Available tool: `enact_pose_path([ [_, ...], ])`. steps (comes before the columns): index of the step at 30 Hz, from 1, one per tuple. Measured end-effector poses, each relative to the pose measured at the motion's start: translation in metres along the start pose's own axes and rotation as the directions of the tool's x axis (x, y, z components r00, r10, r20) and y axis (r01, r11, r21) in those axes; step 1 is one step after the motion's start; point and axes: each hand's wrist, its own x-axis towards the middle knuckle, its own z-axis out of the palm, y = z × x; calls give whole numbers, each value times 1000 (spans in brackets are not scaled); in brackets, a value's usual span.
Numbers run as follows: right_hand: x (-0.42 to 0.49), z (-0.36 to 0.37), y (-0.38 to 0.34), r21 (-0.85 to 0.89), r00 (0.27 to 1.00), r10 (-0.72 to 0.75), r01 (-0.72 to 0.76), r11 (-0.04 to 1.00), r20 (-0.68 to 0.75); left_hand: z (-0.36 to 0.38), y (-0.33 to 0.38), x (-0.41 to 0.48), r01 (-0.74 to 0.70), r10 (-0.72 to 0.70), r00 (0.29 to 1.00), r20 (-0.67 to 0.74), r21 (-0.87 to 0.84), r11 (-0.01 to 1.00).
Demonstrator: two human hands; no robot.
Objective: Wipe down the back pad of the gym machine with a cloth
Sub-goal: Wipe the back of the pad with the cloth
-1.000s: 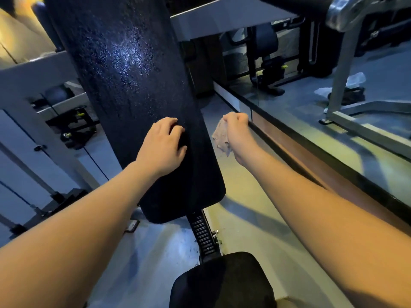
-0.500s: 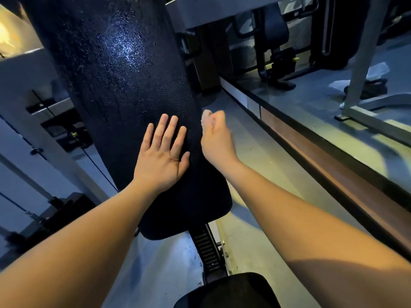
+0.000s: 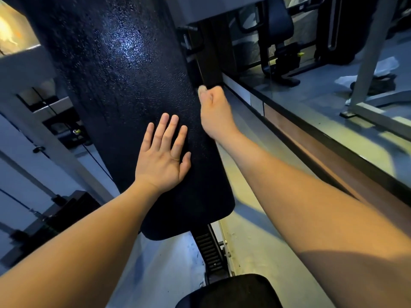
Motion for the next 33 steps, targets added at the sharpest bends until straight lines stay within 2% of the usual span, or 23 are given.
enact_pose_path([
  [2,17,3,-17,7,999,-27,28,1000,-29,-1,0,1,-3,3,1000,6,-3,1000],
  [7,-31,-4,30,-21,997,-68,69,997,25,-1,-1,0,-9,9,1000,-1,6,1000],
  [9,-23,-3,18,-45,997,-66,68,997,32,-2,-1,0,-7,7,1000,5,5,1000],
  [11,4,1,-16,-67,996,-91,91,994,1,-3,-1,0,-4,4,1000,8,2,1000],
  [13,27,4,-42,15,993,-101,102,995,-56,-3,0,0,-4,4,1000,7,-2,1000],
  [20,-17,1,3,2,982,-176,176,984,-75,-2,-1,0,-10,10,1000,-11,-8,1000],
  [25,29,10,-40,-3,971,-185,187,982,-152,-3,-1,-1,0,0,1000,-17,-11,1000],
  [30,6,0,-7,-3,976,-202,203,979,-75,-3,-1,-1,-9,9,1000,6,-13,1000],
  [33,22,0,-27,-44,971,-225,222,974,-79,-2,-1,-1,-6,5,1000,-17,-12,1000],
])
